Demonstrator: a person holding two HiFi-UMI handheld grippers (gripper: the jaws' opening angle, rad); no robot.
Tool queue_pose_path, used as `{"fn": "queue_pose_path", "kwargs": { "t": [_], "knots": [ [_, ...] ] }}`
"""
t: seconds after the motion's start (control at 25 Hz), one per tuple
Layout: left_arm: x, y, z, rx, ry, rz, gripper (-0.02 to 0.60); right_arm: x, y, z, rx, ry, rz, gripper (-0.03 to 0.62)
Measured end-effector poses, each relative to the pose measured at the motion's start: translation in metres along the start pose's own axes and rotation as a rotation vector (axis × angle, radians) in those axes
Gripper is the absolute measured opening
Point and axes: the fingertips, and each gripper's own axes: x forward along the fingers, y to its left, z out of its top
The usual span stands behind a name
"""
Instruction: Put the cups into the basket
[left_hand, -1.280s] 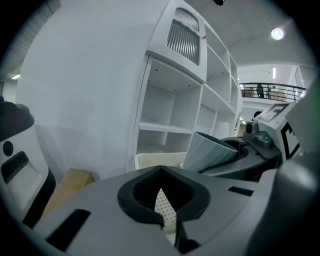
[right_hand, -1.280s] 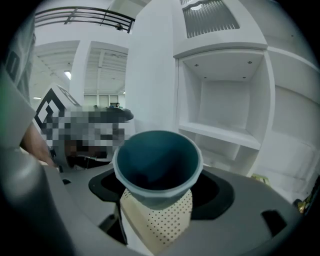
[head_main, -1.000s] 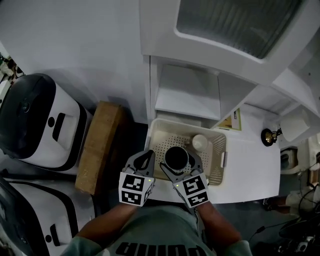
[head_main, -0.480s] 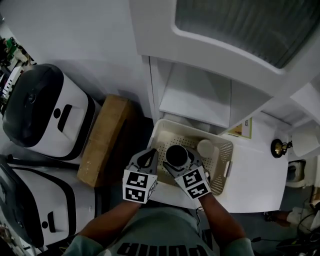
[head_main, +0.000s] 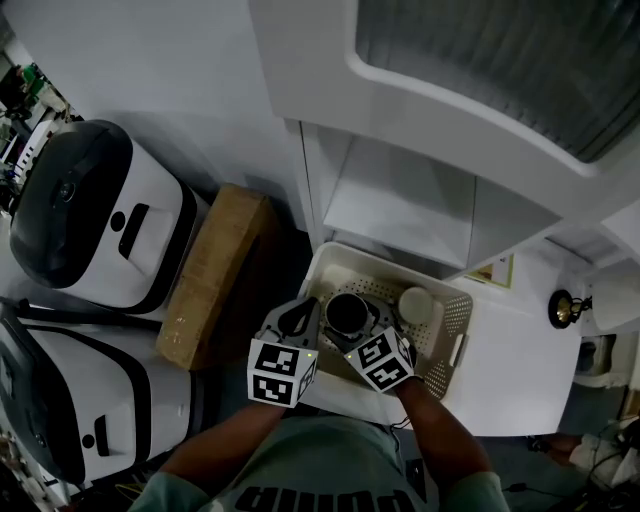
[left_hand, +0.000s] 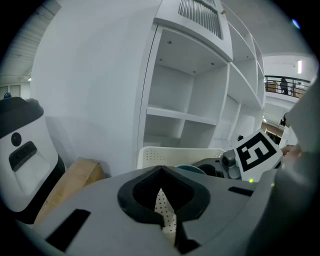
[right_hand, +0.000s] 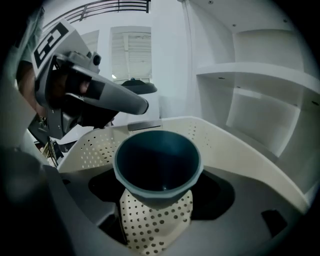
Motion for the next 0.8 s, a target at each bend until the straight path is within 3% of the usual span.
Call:
{"fn": "queue_pose_path", "kwargs": {
  "t": [0.8],
  "knots": [
    [-0.001,-0.013,-0.001,0.014,0.010,-0.066,0.004,0.008,0.000,-0.040,-0.059,0.136,0.000,0.385]
  ]
}}
